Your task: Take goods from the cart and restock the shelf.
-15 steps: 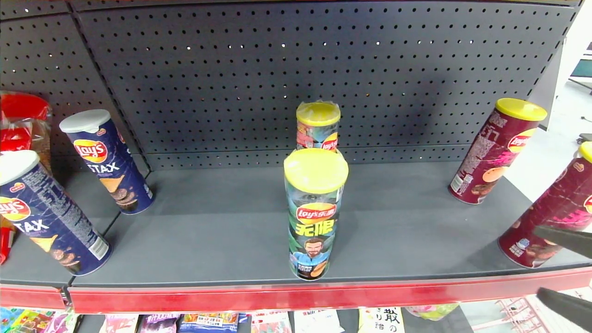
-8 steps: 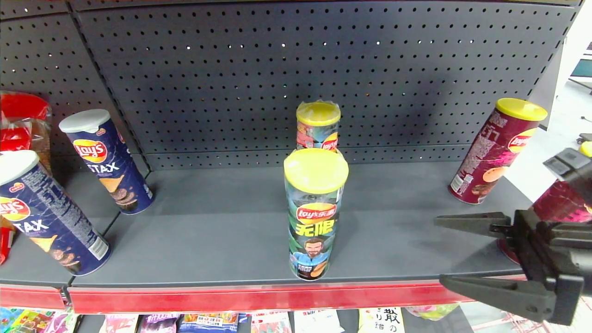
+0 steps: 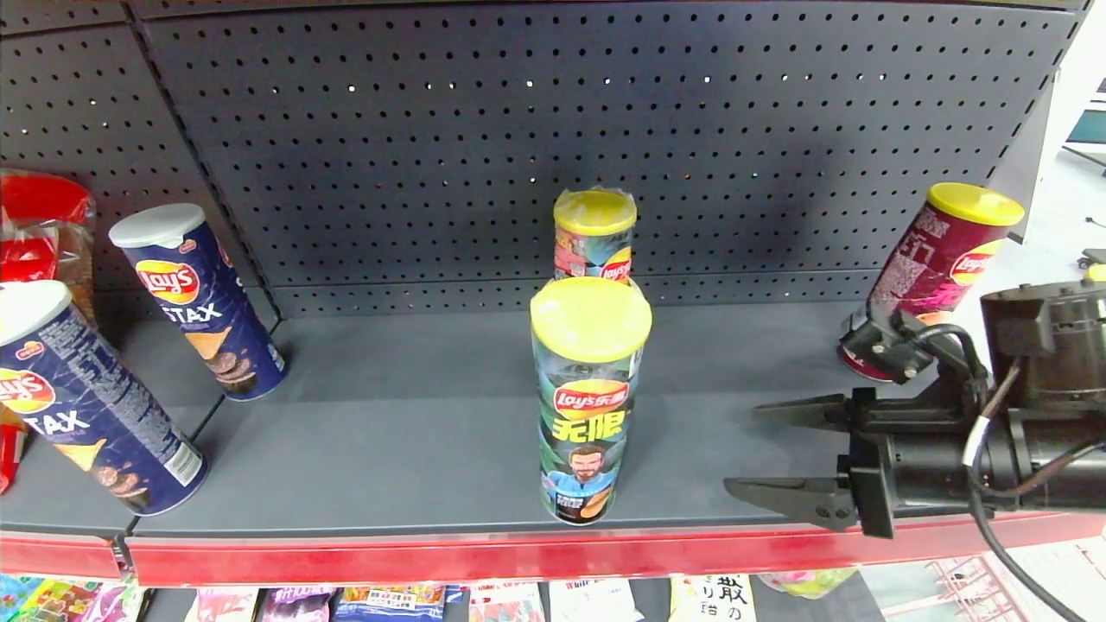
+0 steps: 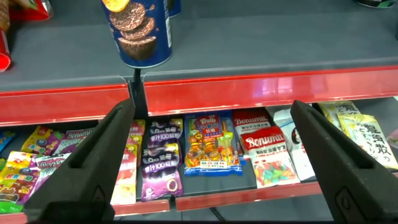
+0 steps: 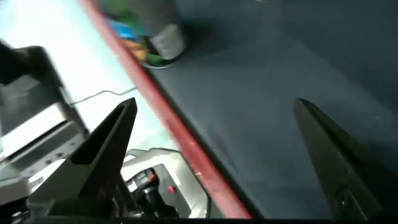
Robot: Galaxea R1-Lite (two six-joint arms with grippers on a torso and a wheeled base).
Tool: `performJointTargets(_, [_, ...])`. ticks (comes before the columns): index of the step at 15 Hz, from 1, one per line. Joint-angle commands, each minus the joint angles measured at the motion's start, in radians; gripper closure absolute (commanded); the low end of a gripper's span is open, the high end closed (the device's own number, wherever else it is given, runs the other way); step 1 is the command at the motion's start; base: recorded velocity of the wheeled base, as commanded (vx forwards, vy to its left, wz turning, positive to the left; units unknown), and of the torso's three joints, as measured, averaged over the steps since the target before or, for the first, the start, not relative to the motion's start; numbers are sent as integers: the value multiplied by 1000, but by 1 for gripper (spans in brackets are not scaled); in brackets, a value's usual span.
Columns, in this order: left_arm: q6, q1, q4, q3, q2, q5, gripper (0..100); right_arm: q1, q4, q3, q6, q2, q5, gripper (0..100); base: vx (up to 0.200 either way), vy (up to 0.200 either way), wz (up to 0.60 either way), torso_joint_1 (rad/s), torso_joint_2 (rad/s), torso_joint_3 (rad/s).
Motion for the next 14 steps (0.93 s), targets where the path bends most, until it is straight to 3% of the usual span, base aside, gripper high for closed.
performJointTargets(1, [0,1,0,0,1,0,0,4,-1,-18,0,66,-12,0,0,0,0,0,0,0])
performJointTargets(4, [0,1,0,0,1,0,0,33,0,-70,25,144,-104,0,0,0,0,0,0,0])
performJointTargets(14, [0,1,0,0,1,0,0,145,2,-141,74,222,-138,0,0,0,0,0,0,0])
